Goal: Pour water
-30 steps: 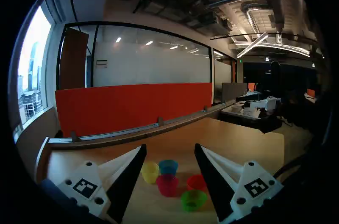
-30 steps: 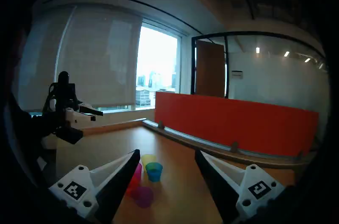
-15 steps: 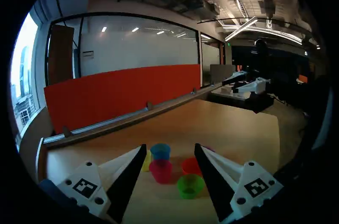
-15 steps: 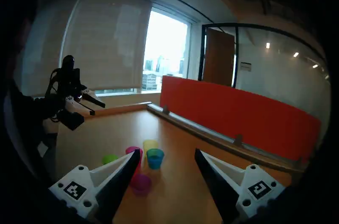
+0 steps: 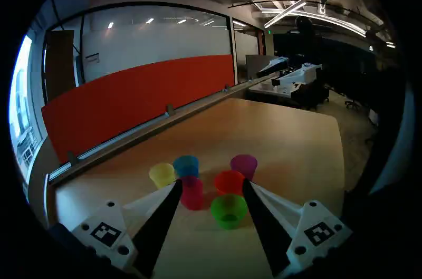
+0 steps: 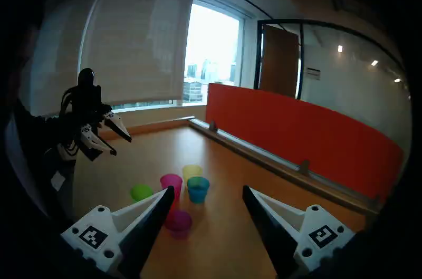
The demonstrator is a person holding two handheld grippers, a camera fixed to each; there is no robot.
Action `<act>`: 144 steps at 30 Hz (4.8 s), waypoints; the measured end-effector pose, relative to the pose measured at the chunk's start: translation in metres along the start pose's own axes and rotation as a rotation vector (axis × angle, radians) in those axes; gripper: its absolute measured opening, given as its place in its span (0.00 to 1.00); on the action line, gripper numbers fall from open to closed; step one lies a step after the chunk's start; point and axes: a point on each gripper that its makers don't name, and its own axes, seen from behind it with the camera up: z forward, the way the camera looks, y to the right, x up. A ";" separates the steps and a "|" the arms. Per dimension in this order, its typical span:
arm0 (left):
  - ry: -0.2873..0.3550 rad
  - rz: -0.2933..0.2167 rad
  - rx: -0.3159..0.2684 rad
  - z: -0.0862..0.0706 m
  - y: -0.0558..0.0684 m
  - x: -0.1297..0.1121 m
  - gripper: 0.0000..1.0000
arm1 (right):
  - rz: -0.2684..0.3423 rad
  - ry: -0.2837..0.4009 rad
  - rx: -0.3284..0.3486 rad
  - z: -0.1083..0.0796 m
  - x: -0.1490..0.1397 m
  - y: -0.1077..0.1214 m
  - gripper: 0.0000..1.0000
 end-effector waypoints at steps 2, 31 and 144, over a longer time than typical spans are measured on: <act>-0.020 0.002 -0.010 0.002 0.003 -0.007 0.84 | -0.002 -0.007 0.005 0.002 -0.002 0.000 1.00; -0.239 0.033 -0.114 0.041 0.029 -0.100 0.83 | 0.007 -0.076 0.028 0.040 -0.027 0.012 1.00; -0.077 -0.066 -0.021 0.075 0.010 -0.087 0.82 | -0.046 -0.294 0.212 0.177 -0.096 0.010 1.00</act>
